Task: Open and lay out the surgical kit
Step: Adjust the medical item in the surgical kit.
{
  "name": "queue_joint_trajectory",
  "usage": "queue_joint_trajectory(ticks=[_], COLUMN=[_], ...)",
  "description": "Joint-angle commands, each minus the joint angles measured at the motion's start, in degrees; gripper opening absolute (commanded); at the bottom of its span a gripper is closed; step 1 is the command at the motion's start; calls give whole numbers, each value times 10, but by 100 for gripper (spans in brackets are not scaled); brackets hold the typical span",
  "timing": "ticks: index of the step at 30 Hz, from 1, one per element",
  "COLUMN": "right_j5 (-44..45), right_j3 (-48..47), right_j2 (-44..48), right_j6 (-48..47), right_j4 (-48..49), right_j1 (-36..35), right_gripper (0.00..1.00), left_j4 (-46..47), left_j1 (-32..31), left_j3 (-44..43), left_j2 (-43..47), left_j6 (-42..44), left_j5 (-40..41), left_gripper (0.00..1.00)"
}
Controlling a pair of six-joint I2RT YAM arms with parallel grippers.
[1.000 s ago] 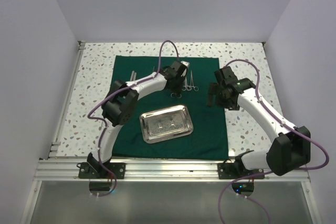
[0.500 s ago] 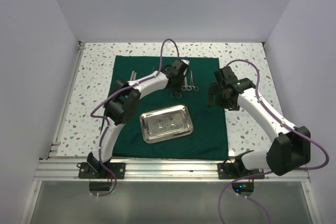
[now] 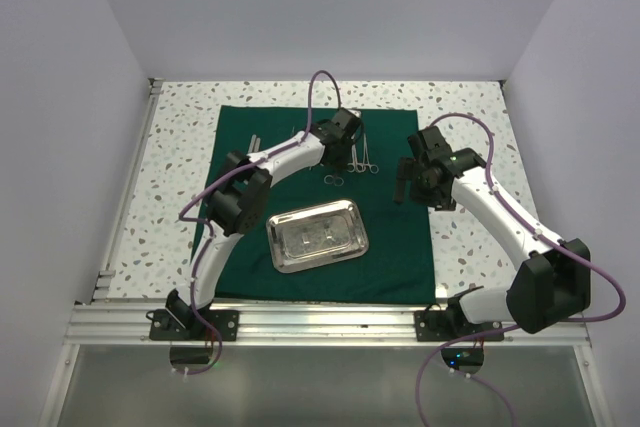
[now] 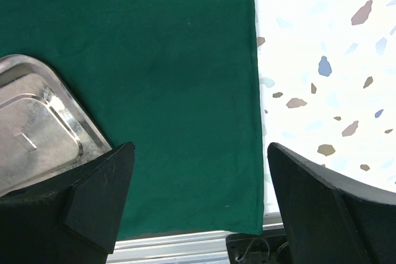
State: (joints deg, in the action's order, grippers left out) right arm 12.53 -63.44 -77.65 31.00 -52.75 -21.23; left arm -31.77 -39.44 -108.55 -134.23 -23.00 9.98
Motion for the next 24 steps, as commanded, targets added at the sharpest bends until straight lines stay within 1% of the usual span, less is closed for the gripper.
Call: queue_joint_trajectory(ticks=[1, 7, 11, 19, 24], right_j5=[8, 7, 4, 5, 10], right_j3=[-12, -11, -5, -5, -2], right_j2=[1, 5, 5, 8, 15], right_j6=[7, 5, 3, -8, -14], right_j4=[5, 5, 8, 4, -2], right_j1=[2, 3, 3, 3, 2], right_gripper=[92, 92, 92, 92, 92], left_j4=[-59, -48, -40, -3, 20], left_j1=[1, 2, 2, 3, 6], left_j3=[21, 16, -24, -123, -159], left_j2=[-65, -32, -17, -52, -85], left_j6=[-17, -17, -28, -65, -103], left_j5=[-16, -30, -39, -69, -78], left_gripper=[0, 0, 0, 0, 0])
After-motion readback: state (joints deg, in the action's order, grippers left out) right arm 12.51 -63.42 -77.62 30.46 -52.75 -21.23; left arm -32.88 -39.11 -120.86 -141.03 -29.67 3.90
